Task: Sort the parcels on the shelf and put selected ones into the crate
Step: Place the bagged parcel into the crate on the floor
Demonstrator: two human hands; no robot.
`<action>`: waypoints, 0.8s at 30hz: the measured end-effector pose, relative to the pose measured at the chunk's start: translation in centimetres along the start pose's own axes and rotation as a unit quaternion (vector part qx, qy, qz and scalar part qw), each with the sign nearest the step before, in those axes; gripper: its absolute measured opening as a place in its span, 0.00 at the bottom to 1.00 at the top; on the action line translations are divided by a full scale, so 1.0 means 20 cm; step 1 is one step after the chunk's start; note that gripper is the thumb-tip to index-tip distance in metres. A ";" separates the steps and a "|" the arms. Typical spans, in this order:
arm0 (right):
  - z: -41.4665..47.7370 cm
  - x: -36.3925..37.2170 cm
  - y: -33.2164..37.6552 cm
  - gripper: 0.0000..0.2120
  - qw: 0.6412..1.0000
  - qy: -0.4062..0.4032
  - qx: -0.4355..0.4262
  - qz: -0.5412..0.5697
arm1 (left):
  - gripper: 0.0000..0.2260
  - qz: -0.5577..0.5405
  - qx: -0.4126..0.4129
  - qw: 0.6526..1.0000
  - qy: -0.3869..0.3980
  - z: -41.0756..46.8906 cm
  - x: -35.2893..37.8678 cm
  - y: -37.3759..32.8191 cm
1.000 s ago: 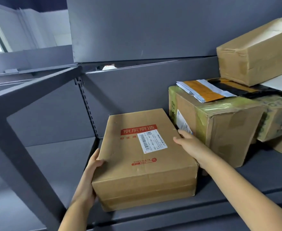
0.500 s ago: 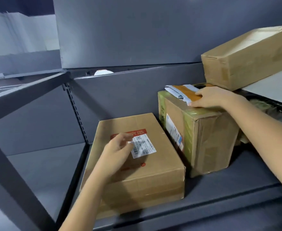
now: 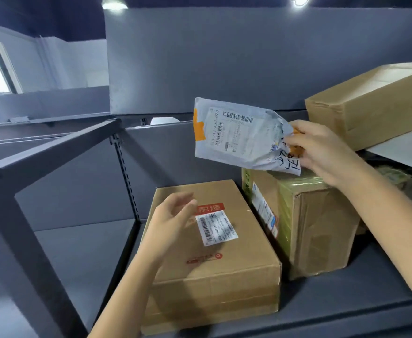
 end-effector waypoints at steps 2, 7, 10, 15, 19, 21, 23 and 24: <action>-0.08 0.07 0.03 0.12 0.988 0.059 0.012 0.140 | 0.18 -0.101 -0.008 0.995 0.011 0.00 -0.01 -0.04; -0.22 0.22 -0.05 0.11 0.949 0.153 0.076 0.266 | 0.15 -0.346 0.044 0.937 0.004 -0.02 -0.05 -0.17; -0.26 0.25 -0.14 0.22 0.921 0.237 0.137 0.275 | 0.06 -0.343 0.037 0.938 -0.024 -0.03 -0.12 -0.18; -0.28 0.32 -0.16 0.23 0.944 0.242 0.113 0.196 | 0.04 -0.166 0.024 0.985 0.041 0.02 -0.23 -0.16; -0.30 0.44 -0.16 0.09 0.966 0.190 0.086 0.151 | 0.07 -0.113 0.015 0.990 0.083 0.01 -0.18 -0.17; -0.30 0.49 -0.18 0.09 0.969 0.145 0.081 0.182 | 0.07 -0.177 -0.010 0.981 0.076 -0.01 -0.14 -0.16; -0.30 0.50 -0.19 0.09 0.967 0.103 0.091 0.216 | 0.09 -0.204 -0.042 0.974 0.091 -0.02 -0.11 -0.12; -0.29 0.50 -0.20 0.09 0.964 0.086 0.098 0.230 | 0.10 -0.201 -0.053 0.973 0.102 -0.03 -0.10 -0.10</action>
Point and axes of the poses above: each hand's wrist, its own z-axis towards the middle knuckle, its own x-axis out of the palm, y = z × x, the point moved 1 cm from there along z, towards the middle knuckle, and after that the axes turned 2 degrees about -x, right-handed, at the moved point
